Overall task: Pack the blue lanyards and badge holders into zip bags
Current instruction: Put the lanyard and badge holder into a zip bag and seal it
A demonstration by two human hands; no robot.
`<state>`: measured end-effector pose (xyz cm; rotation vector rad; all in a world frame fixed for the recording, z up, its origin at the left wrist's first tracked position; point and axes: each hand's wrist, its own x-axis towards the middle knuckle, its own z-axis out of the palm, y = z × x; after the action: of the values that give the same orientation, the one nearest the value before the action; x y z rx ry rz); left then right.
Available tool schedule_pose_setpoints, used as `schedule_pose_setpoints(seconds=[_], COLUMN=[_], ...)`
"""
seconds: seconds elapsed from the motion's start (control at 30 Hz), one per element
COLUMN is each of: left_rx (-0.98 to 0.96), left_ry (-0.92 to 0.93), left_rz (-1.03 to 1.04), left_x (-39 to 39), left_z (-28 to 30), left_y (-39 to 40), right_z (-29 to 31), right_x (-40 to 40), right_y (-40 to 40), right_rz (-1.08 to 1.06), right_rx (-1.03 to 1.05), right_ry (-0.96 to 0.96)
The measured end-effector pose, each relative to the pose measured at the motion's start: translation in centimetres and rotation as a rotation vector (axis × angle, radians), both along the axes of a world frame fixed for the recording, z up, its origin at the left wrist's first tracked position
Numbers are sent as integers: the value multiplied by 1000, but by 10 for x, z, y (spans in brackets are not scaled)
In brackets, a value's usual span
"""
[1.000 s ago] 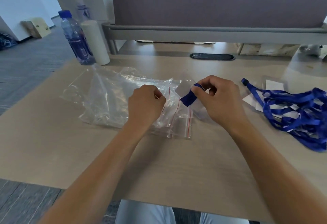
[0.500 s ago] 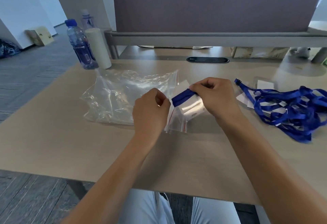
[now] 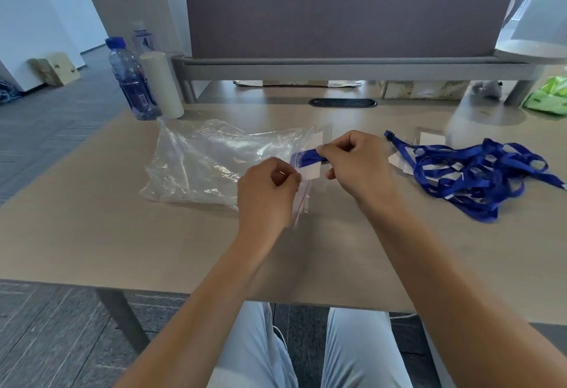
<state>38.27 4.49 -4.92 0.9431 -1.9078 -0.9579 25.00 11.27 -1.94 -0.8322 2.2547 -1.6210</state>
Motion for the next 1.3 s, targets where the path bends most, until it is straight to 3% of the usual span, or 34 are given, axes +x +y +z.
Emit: schedule_pose_setpoints(seconds=[0.37, 0.6, 0.73, 0.87, 1.0, 1.13, 1.3], left_rx=[46, 61, 60, 88, -48, -182, -160], left_ry=[15, -19, 12, 34, -83, -316, -565], left_rz=[7, -1, -19, -70, -64, -99, -113], left_x=[2, -7, -17, -23, -25, -39, -64], left_z=[-6, -12, -8, -6, 2, 8, 9], left_y=[1, -6, -5, -6, -25, -64, -97], right_z=[-17, -33, -38, -39, -40, -44, -50], right_x=[12, 6, 10, 10, 7, 2, -2], right_y=[11, 32, 45, 48, 49, 50, 51], right_rz=[256, 198, 298, 317, 270, 230, 206], right_rx=[33, 143, 251, 219, 201, 198, 182], right_ry=[-344, -74, -39, -129, -162, -139, -131])
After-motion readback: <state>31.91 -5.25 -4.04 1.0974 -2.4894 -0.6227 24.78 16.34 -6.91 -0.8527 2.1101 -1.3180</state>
